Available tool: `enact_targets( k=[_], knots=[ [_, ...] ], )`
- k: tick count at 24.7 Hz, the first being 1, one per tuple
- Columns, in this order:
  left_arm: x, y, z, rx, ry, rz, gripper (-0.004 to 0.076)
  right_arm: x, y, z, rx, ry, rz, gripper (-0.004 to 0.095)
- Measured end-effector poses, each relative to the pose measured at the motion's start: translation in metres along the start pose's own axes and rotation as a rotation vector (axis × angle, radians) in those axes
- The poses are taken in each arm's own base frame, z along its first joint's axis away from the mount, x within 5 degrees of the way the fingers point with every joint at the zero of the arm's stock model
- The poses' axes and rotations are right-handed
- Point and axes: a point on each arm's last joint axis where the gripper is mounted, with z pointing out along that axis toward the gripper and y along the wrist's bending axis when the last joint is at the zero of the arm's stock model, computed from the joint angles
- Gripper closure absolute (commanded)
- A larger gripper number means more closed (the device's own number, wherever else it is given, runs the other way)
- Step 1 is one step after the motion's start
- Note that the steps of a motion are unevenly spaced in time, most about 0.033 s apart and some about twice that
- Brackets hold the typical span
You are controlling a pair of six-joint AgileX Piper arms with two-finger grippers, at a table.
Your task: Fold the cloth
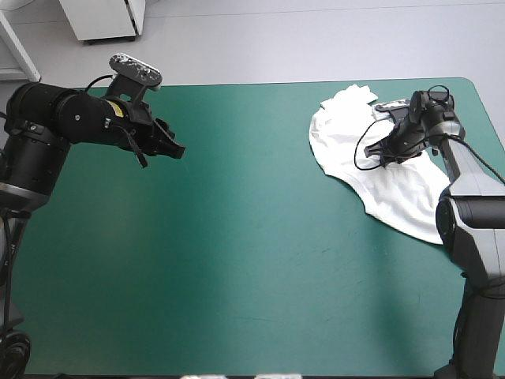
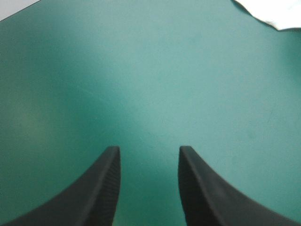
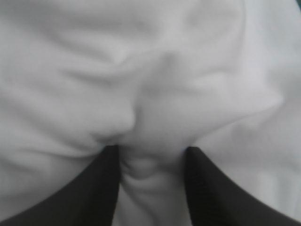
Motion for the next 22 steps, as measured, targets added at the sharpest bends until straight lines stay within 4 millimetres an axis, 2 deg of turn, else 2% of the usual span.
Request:
enact_targets(
  k=[1,6,11,15,18,22],
  knots=[
    [0.000,0.000,0.000,-0.001,0.000,-0.002,0.0423,0.000,0.001,0.001,-0.014,0.006,0.004,0.0915],
    [0.001,0.001,-0.002,-0.018,0.000,0.004,0.0423,0.001,0.003,0.003,-0.040,0.021,0.001,0.0925],
    [0.004,0.003,-0.019,-0.062,-0.030,-0.002,0.0423,0.001,0.006,0.005,-0.083,0.029,-0.002,0.0925],
    [0.005,0.004,-0.024,-0.078,-0.038,-0.005,0.0423,0.001,0.009,0.005,-0.085,0.029,-0.018,0.0925],
    [0.006,0.004,-0.029,-0.082,-0.048,-0.014,0.0423,-0.002,0.024,0.004,-0.080,0.033,-0.061,0.0925],
    [0.007,0.003,-0.037,-0.086,-0.066,-0.018,0.0423,-0.007,0.071,0.002,-0.103,0.044,-0.162,0.0925]
  ],
)
